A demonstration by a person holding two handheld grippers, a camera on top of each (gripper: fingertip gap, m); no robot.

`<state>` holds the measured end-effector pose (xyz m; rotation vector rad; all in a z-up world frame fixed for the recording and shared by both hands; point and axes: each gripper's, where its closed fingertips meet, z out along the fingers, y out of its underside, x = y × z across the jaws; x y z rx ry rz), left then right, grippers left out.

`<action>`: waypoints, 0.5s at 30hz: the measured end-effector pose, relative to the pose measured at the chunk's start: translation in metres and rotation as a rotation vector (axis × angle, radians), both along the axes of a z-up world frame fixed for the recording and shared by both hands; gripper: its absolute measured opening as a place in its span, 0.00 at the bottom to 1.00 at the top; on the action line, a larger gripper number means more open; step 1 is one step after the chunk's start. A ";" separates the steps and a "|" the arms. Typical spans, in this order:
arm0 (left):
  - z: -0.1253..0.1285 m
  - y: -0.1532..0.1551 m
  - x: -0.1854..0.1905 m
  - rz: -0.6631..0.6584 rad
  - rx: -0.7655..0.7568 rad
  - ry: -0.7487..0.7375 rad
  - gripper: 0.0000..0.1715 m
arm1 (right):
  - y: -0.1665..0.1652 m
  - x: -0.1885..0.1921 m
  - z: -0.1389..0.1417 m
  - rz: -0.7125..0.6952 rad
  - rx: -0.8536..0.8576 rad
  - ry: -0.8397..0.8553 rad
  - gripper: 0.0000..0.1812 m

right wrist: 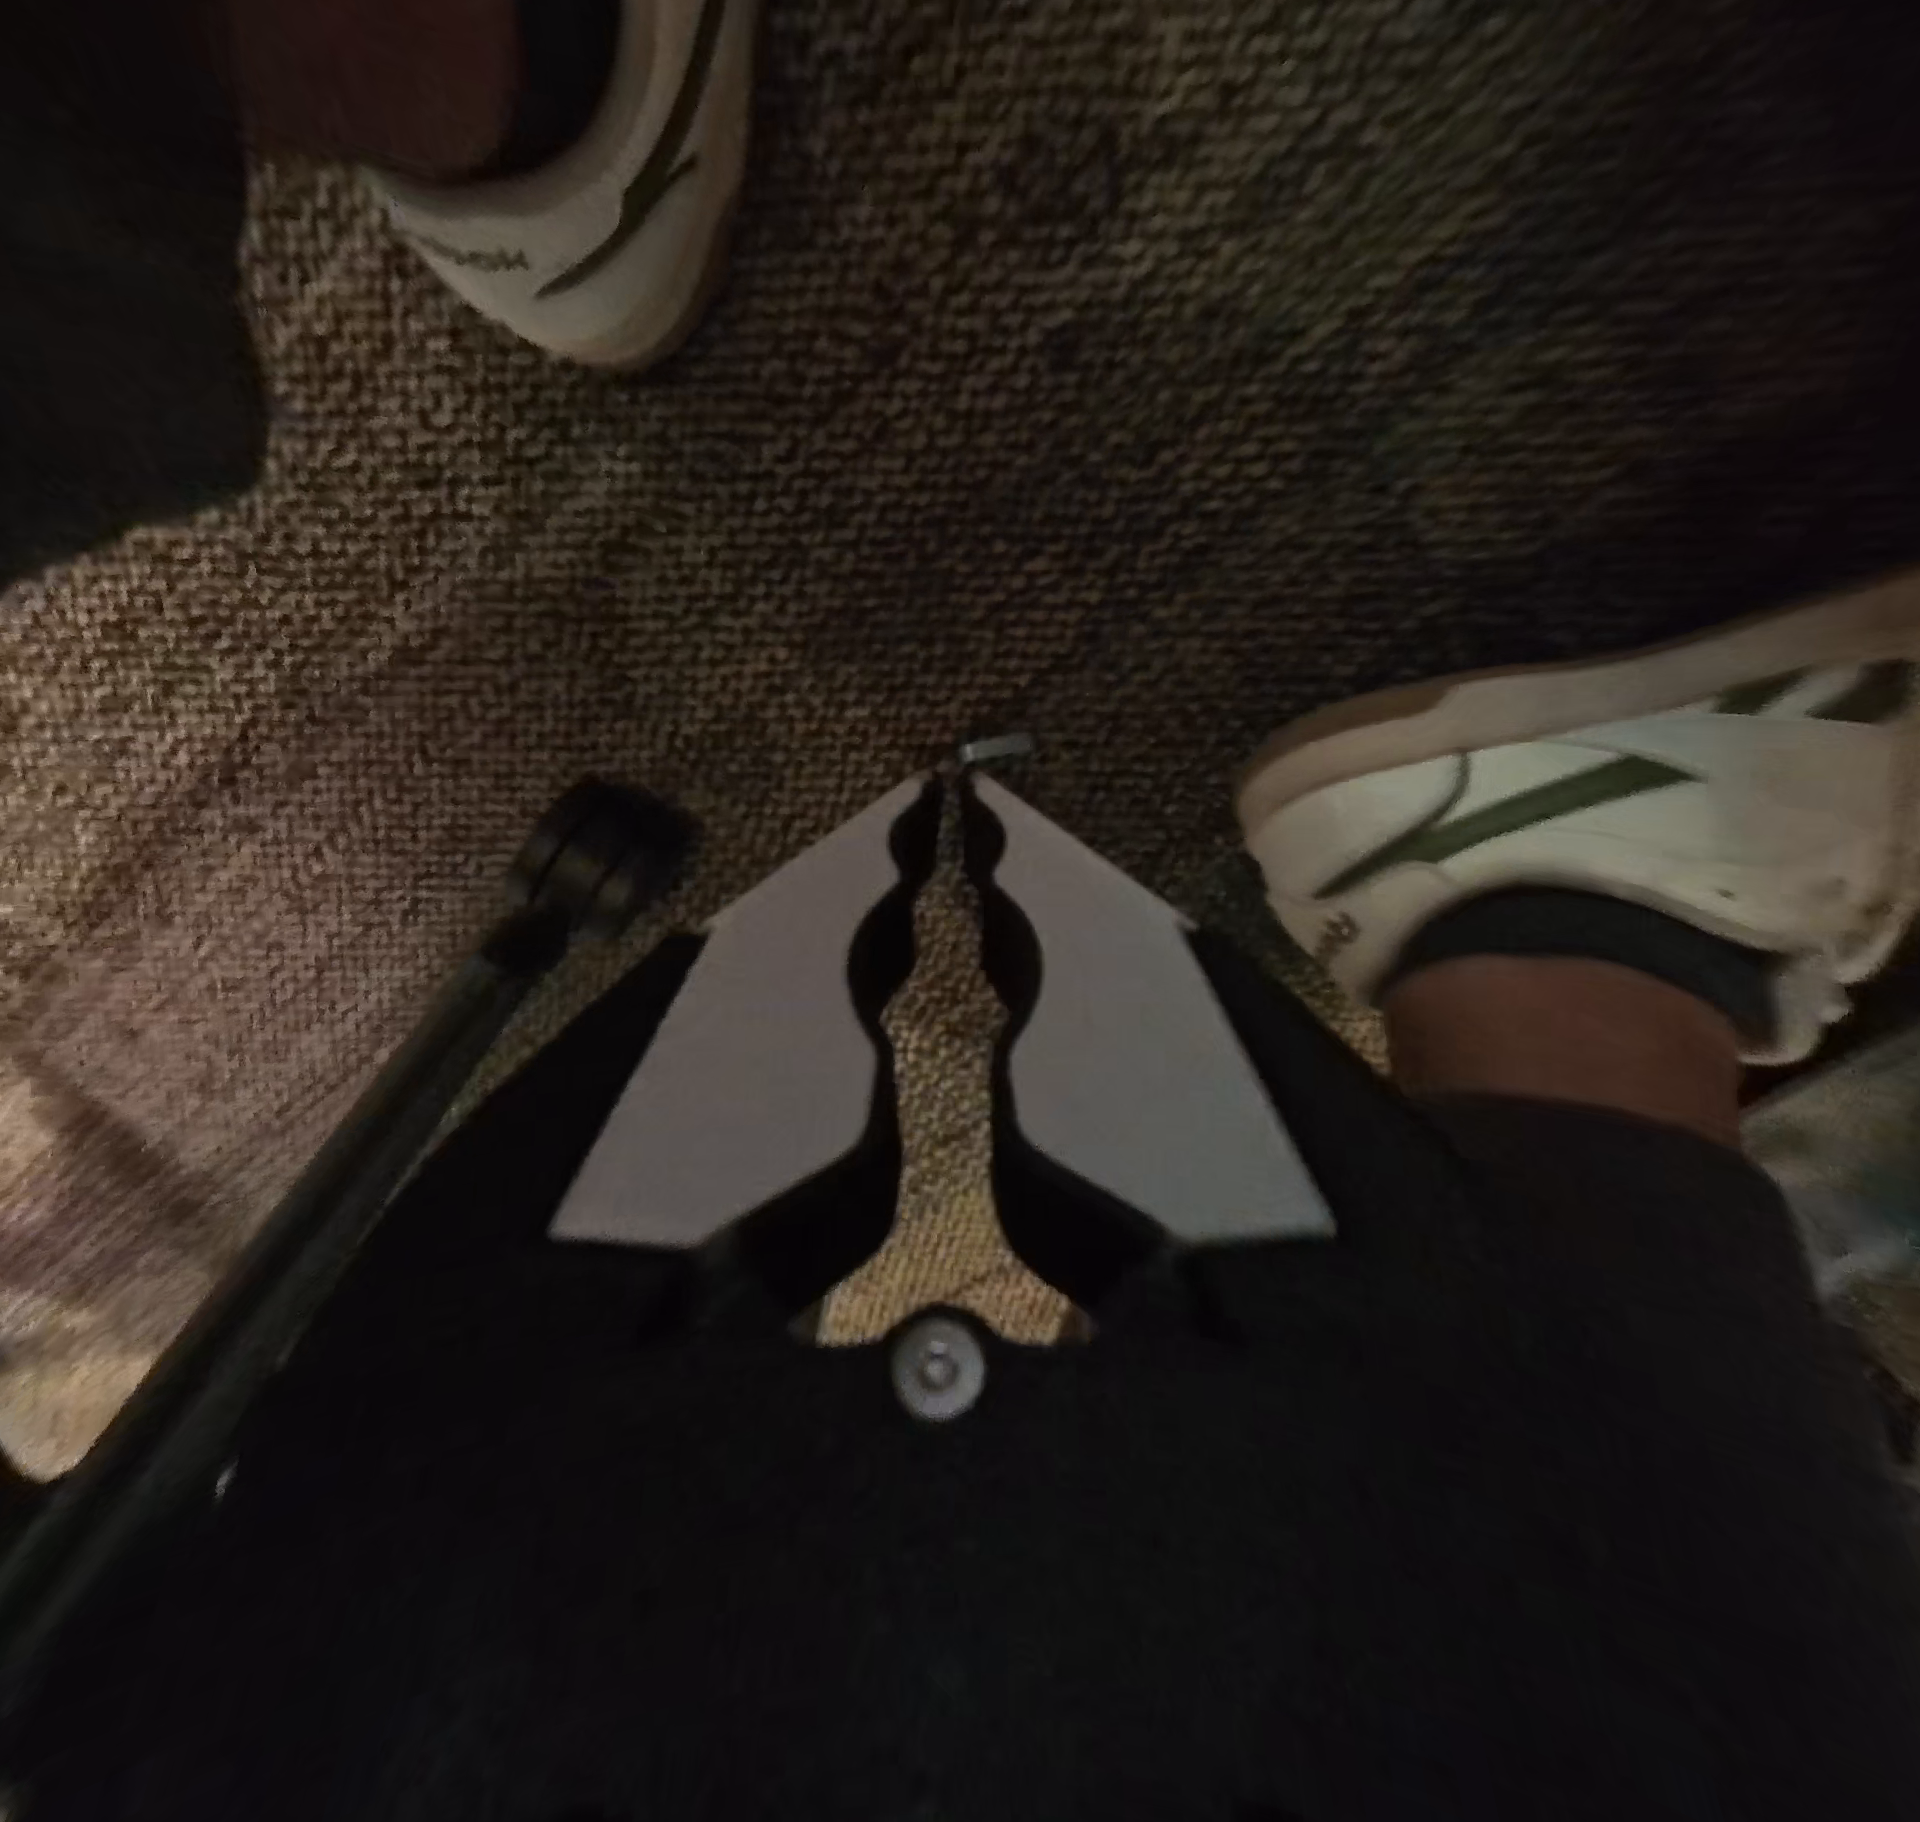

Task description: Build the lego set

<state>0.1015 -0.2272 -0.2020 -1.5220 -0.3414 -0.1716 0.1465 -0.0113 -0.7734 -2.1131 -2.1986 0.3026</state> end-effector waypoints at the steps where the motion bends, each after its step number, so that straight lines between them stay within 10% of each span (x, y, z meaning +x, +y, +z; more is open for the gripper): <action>1: 0.005 -0.004 0.005 0.002 0.010 0.017 0.04 | 0.004 -0.001 0.005 -0.023 0.008 0.033 0.07; 6: -0.018 -0.021 0.015 0.029 -0.085 0.048 0.04 | 0.005 0.022 -0.039 -0.151 -0.008 0.044 0.29; 10: -0.080 -0.038 0.003 0.066 -0.258 -0.014 0.04 | 0.001 0.047 -0.101 -0.040 0.012 -0.049 0.29; 15: -0.092 -0.041 -0.026 0.112 -0.217 -0.145 0.04 | 0.000 0.068 -0.146 0.090 -0.065 -0.118 0.29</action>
